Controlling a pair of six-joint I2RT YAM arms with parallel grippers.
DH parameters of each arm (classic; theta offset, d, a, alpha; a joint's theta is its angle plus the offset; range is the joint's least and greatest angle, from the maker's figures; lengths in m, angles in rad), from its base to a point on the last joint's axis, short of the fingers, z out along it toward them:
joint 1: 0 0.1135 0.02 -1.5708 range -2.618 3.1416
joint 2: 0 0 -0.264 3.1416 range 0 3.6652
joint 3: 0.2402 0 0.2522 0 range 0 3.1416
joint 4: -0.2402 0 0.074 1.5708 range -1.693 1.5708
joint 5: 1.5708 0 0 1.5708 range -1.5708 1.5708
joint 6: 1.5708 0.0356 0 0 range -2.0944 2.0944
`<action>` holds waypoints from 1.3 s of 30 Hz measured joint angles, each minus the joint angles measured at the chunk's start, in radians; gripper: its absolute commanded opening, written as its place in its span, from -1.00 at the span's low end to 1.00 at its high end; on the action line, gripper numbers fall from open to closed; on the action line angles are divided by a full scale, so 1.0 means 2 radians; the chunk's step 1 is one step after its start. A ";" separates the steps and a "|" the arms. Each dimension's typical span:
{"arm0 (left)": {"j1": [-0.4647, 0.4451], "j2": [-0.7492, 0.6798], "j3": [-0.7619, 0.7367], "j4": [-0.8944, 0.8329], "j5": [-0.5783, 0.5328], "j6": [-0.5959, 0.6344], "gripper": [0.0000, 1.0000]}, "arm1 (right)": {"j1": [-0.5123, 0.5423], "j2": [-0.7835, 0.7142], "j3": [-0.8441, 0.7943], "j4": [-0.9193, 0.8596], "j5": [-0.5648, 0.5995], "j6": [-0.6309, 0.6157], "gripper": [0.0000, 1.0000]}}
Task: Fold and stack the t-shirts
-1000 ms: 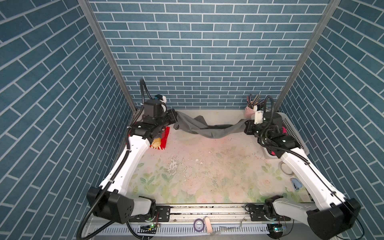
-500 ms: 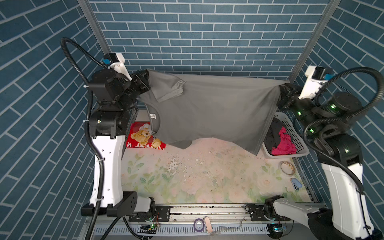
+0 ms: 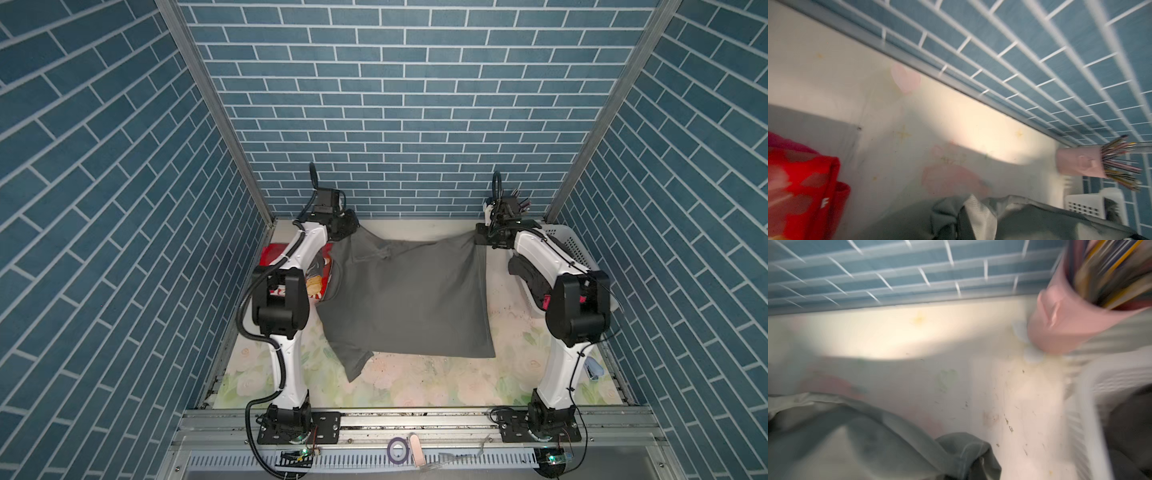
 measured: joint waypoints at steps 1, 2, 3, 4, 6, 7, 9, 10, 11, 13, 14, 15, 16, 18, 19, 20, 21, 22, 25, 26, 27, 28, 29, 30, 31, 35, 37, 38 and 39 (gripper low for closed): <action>-0.003 0.027 0.022 -0.005 -0.003 0.000 -1.00 | -0.004 0.028 0.028 -0.006 0.000 0.000 -1.00; -0.005 0.047 0.042 -0.007 -0.006 0.000 -1.00 | -0.007 0.052 0.056 -0.014 0.000 0.000 -0.90; -0.007 0.069 0.066 -0.010 -0.011 0.001 -1.00 | -0.010 0.073 0.083 -0.021 -0.002 0.000 -0.74; -0.008 0.085 0.088 -0.013 -0.013 0.001 -0.71 | -0.011 0.088 0.104 -0.025 -0.003 0.002 -0.57; -0.010 0.117 0.143 -0.029 -0.015 0.004 -0.21 | -0.015 0.097 0.124 -0.031 -0.007 0.005 -0.21; -0.010 0.131 0.171 -0.036 -0.015 0.005 -0.06 | -0.016 0.097 0.128 -0.035 -0.009 0.005 -0.03; -0.013 0.145 0.213 -0.056 -0.018 0.010 0.06 | -0.017 0.089 0.130 -0.036 -0.013 0.006 0.25; -0.015 0.149 0.228 -0.066 -0.019 0.014 0.10 | -0.017 0.084 0.127 -0.037 -0.015 0.006 0.36; -0.018 0.148 0.237 -0.074 -0.020 0.019 0.14 | -0.016 0.072 0.116 -0.035 -0.018 0.008 0.48; -0.025 0.134 0.234 -0.082 -0.022 0.027 0.68 | -0.013 0.032 0.073 -0.028 -0.026 0.010 0.65; -0.029 0.122 0.220 -0.079 -0.023 0.027 0.75 | -0.012 0.010 0.048 -0.022 -0.030 0.011 0.72; -0.034 0.103 0.192 -0.073 -0.025 0.025 0.76 | -0.010 -0.018 0.020 -0.016 -0.035 0.013 0.75; -0.038 0.077 0.157 -0.069 -0.026 0.026 0.76 | -0.007 -0.048 -0.009 -0.010 -0.038 0.016 0.76; -0.045 0.020 0.079 -0.047 -0.025 0.021 0.76 | -0.001 -0.108 -0.067 0.009 -0.043 0.025 0.77; -0.049 -0.014 0.033 -0.030 -0.024 0.017 0.76 | 0.004 -0.143 -0.105 0.021 -0.045 0.030 0.77; -0.051 -0.045 -0.006 -0.017 -0.024 0.013 0.76 | 0.007 -0.170 -0.132 0.030 -0.047 0.035 0.78; -0.054 -0.083 -0.055 0.002 -0.024 0.008 0.76 | 0.011 -0.205 -0.172 0.043 -0.047 0.039 0.78; -0.055 -0.118 -0.098 0.019 -0.024 0.001 0.76 | 0.016 -0.231 -0.205 0.053 -0.047 0.044 0.78; -0.058 -0.223 -0.222 0.068 -0.022 -0.021 0.76 | 0.030 -0.292 -0.304 0.077 -0.047 0.059 0.78; -0.059 -0.246 -0.252 0.082 -0.020 -0.027 0.76 | 0.035 -0.301 -0.332 0.084 -0.047 0.064 0.79; -0.062 -0.267 -0.282 0.093 -0.014 -0.033 0.76 | 0.039 -0.308 -0.359 0.090 -0.049 0.069 0.79; -0.065 -0.281 -0.306 0.102 -0.006 -0.038 0.76 | 0.042 -0.311 -0.383 0.095 -0.052 0.075 0.79; -0.070 -0.291 -0.331 0.112 0.002 -0.042 0.76 | 0.046 -0.312 -0.410 0.101 -0.056 0.080 0.80; -0.076 -0.296 -0.355 0.118 0.010 -0.045 0.76 | 0.050 -0.311 -0.430 0.105 -0.060 0.085 0.80; -0.081 -0.297 -0.374 0.124 0.016 -0.047 0.76 | 0.053 -0.311 -0.446 0.108 -0.064 0.090 0.80; -0.094 -0.294 -0.448 0.127 0.032 -0.051 0.76 | 0.061 -0.293 -0.480 0.132 -0.086 0.108 0.81; -0.093 -0.288 -0.465 0.128 0.035 -0.053 0.76 | 0.061 -0.275 -0.481 0.146 -0.091 0.114 0.81; -0.093 -0.283 -0.469 0.130 0.036 -0.055 0.76 | 0.061 -0.265 -0.480 0.154 -0.092 0.114 0.81; -0.092 -0.278 -0.470 0.133 0.039 -0.056 0.76 | 0.060 -0.253 -0.479 0.160 -0.094 0.115 0.81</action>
